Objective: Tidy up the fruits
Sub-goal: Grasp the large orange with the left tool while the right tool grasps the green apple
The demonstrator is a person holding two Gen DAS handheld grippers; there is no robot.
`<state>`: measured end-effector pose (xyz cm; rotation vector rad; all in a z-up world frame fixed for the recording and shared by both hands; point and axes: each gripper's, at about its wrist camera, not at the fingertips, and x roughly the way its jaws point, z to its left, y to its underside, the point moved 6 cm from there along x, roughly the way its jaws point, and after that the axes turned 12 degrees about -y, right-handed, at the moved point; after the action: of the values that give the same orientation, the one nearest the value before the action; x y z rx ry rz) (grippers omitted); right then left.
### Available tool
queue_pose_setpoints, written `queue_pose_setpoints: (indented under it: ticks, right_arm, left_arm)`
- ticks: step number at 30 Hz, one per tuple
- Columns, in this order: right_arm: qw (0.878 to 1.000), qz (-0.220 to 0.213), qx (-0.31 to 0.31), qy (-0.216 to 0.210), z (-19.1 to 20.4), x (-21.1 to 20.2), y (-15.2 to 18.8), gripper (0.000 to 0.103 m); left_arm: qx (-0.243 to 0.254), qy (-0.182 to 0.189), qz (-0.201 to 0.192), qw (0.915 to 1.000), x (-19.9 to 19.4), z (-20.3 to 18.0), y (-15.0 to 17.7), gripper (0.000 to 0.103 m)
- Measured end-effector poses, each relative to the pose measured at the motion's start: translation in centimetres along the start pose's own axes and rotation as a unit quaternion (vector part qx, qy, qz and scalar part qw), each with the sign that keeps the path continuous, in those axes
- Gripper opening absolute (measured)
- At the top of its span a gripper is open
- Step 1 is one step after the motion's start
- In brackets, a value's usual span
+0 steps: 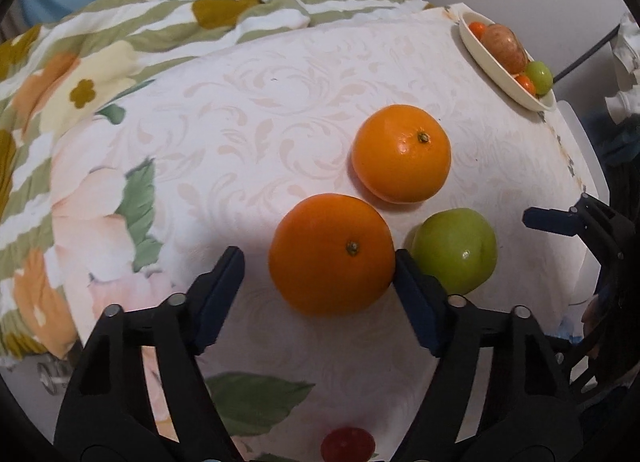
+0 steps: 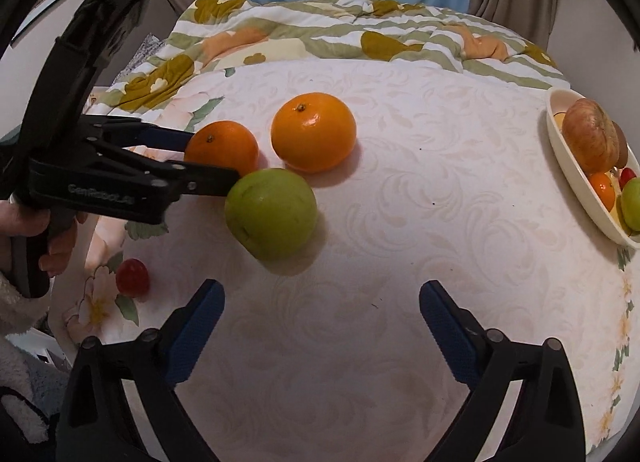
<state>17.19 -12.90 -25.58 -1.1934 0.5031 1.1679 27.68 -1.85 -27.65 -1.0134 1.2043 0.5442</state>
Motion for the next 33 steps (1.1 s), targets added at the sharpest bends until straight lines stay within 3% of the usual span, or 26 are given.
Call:
queue_pose_setpoints:
  ticks: [2,3,6,9,16,29,33]
  right_arm:
    - [1.0,0.0,0.0,-0.002,0.2,0.2,-0.2,0.097]
    - [1.0,0.0,-0.001,-0.002,0.3,0.2,-0.2,0.097]
    - [1.0,0.0,-0.004,-0.002,0.6,0.6,-0.4,0.097]
    - [1.0,0.008,-0.006,-0.009,1.0,1.5,-0.7,0.087]
    - [1.0,0.011,-0.02,-0.012,1.7,2.7,-1.5,0.076]
    - [0.999,-0.013,-0.029,0.009,2.3,3.6,-3.4,0.063]
    - [1.0,-0.013,-0.024,0.01,2.2,3.6,-3.5,0.051]
  left_arm:
    - [0.009,0.013,-0.001,0.9999,0.1,-0.5,-0.1,0.067]
    - [0.013,0.015,-0.002,0.9998,0.1,-0.7,-0.1,0.066]
    - [0.015,0.013,-0.002,0.9998,0.1,-0.7,-0.1,0.066]
    - [0.003,0.009,-0.002,0.9999,-0.1,0.0,0.2,0.066]
    - [-0.015,-0.008,0.001,0.9998,-0.5,2.4,1.2,0.066]
    - [-0.021,-0.022,-0.005,0.9995,-0.8,3.4,2.3,0.066]
    - [-0.021,-0.025,-0.01,0.9994,-0.9,3.5,2.4,0.066]
